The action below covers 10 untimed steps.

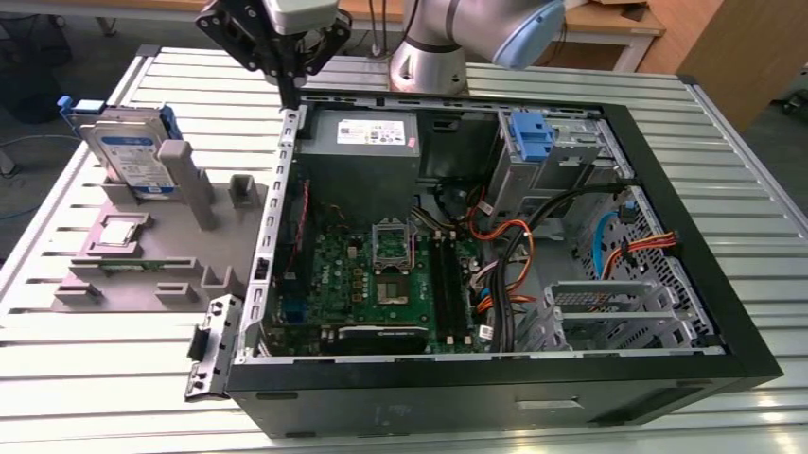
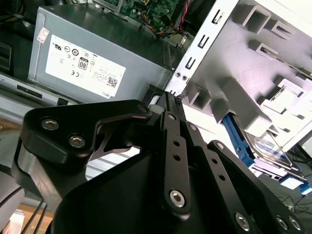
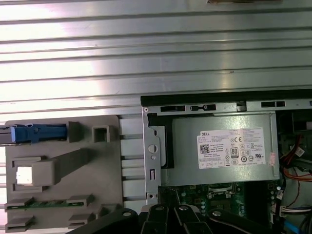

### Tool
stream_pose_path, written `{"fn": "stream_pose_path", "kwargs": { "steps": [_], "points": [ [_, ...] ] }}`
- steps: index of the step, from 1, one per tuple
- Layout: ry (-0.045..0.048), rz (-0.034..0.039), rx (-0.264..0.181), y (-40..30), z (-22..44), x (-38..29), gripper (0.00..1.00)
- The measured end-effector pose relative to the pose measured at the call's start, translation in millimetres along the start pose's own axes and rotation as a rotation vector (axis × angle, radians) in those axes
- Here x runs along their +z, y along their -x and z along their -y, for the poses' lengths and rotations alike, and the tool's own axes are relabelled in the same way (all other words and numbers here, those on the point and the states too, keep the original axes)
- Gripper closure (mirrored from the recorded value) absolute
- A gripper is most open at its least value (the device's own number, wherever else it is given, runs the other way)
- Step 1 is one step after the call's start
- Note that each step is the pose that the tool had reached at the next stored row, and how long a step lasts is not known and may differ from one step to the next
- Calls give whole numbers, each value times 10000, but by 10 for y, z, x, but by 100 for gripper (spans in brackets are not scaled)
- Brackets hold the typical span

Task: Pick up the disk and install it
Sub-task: 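Reach for the disk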

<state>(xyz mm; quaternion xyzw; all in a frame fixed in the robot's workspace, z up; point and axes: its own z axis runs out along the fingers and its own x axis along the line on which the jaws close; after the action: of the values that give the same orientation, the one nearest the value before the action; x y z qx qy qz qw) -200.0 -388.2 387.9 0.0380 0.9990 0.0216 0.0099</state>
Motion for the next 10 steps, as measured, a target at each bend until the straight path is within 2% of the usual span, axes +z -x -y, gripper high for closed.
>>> {"fn": "stream_pose_path", "kwargs": {
  "steps": [10],
  "points": [
    [0, 0, -1, -31, 2, 1, 90]
  ]
}}
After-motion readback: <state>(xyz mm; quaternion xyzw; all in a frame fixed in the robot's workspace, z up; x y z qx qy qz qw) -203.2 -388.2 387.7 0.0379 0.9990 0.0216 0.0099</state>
